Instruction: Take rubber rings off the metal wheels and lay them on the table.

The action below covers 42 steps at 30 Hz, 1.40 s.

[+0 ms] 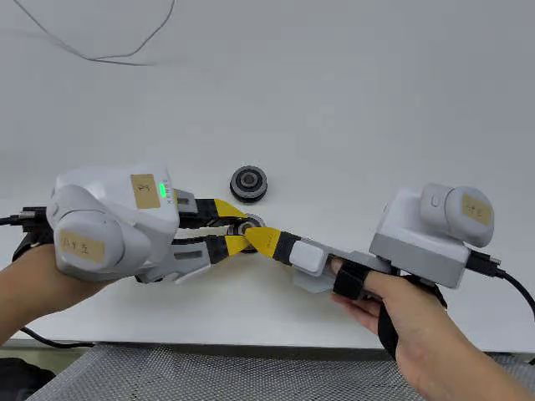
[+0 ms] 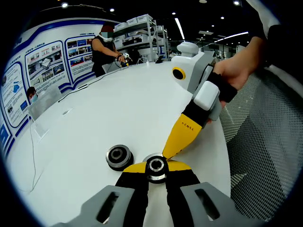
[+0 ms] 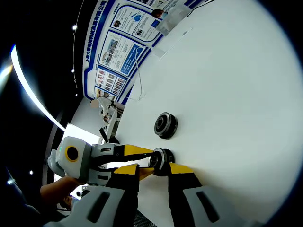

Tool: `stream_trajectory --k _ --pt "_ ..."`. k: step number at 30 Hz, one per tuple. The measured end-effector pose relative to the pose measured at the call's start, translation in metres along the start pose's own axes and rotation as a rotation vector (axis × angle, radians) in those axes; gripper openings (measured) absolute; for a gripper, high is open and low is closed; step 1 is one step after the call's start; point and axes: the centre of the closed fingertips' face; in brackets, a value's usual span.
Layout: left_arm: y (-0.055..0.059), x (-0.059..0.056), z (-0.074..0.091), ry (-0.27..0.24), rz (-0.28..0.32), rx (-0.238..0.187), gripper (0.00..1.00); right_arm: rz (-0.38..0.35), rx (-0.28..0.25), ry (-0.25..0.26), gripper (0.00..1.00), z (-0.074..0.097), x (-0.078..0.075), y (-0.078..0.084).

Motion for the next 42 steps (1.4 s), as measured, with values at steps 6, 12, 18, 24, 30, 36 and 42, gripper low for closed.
stream_trajectory --k 6,12,18,24,30,36,42 --pt "0.0 0.0 0.0 0.0 0.0 0.0 0.13 0.014 0.003 0.011 0.21 0.001 -0.003 0.0" --pt "0.0 0.0 -0.001 0.001 0.0 0.0 0.13 -0.008 -0.007 0.017 0.18 0.002 -0.006 0.0" --pt "0.0 0.0 -0.001 0.001 0.001 0.0 0.13 -0.019 -0.008 0.033 0.11 0.003 -0.012 0.0" --pt "0.001 0.0 -0.001 0.001 0.002 -0.001 0.13 -0.027 -0.021 0.025 0.04 0.004 -0.013 -0.002" --pt "0.001 0.0 -0.001 0.0 0.003 -0.001 0.13 -0.024 -0.019 0.025 0.04 0.005 -0.012 -0.002" --pt "0.001 0.0 -0.001 0.001 0.002 0.0 0.13 -0.018 -0.012 0.033 0.03 0.005 -0.012 -0.001" --pt "0.0 0.0 -0.001 -0.001 0.002 0.005 0.13 0.01 0.004 0.062 0.01 0.005 -0.01 -0.001"
Point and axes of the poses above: the centre of the closed fingertips' face, and the gripper's own axes: z roughly backward along the fingers, x roughly to its left, y roughly out of its underside, and after that the axes turned 10 degrees about -y, right-handed
